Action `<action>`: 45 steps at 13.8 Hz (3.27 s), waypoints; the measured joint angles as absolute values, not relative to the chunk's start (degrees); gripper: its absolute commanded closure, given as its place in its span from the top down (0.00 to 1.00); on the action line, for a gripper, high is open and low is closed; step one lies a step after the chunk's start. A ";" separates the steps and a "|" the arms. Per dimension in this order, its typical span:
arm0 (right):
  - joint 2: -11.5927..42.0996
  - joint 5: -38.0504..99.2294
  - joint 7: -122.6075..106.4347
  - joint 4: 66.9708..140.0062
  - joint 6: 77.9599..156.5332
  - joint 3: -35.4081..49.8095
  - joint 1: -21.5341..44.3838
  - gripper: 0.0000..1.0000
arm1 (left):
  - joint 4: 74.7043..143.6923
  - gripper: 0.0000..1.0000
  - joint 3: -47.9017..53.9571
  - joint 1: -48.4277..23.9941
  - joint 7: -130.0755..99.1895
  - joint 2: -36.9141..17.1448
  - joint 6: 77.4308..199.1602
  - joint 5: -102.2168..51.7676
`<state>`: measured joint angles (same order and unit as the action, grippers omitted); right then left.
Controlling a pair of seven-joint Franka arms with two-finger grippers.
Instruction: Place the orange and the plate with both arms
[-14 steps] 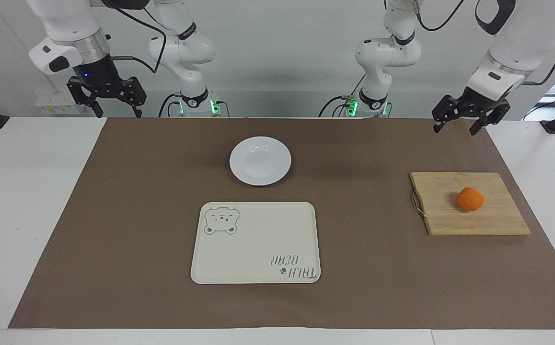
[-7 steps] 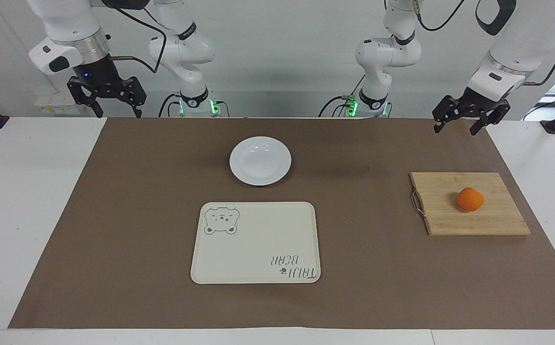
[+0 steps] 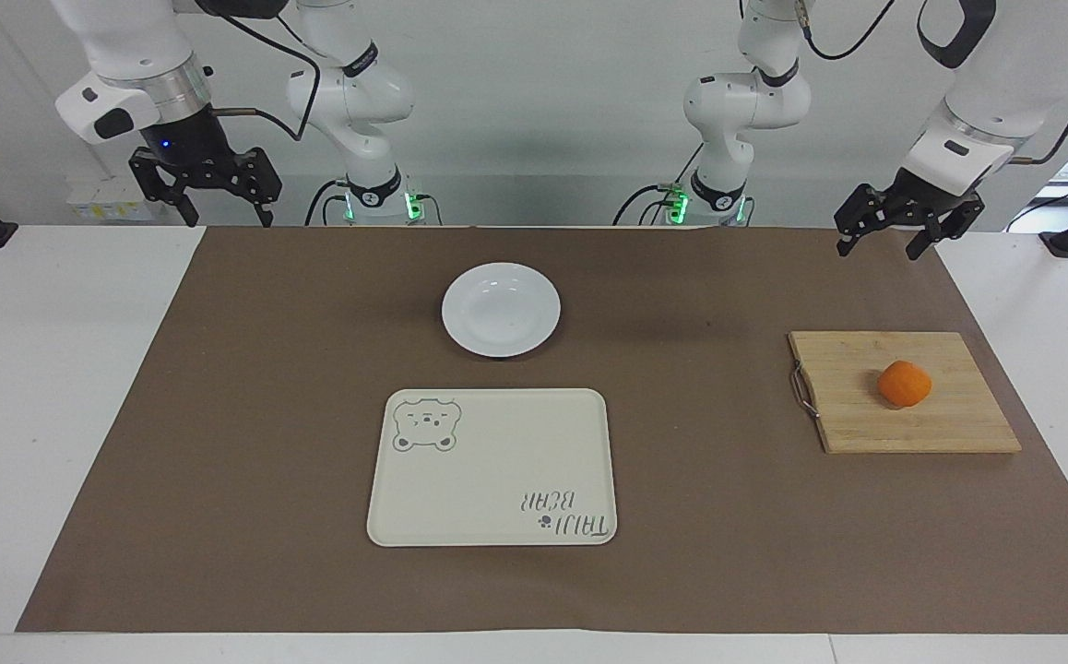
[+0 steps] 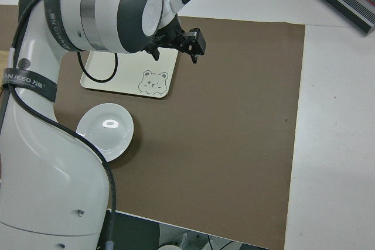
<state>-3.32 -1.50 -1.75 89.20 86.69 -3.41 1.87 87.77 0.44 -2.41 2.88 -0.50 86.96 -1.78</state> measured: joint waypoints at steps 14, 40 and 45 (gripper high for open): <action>-3.32 -1.50 -1.75 89.20 86.69 -3.41 1.87 1.00 | 92.88 1.00 0.13 7.15 12.94 -2.08 94.63 -1.78; -3.32 -1.50 -1.75 89.20 86.69 -3.41 1.87 1.00 | 109.05 0.00 0.04 14.30 22.83 -18.71 127.07 -1.81; -3.32 -1.50 -1.75 89.20 86.69 -3.41 1.87 1.00 | 108.73 0.00 0.06 14.56 22.84 -18.69 127.16 -1.79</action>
<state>-3.32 -1.50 -1.75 89.20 86.69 -3.41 1.87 108.73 0.06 14.56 22.84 -18.69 127.16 -1.79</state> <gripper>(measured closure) 0.000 0.167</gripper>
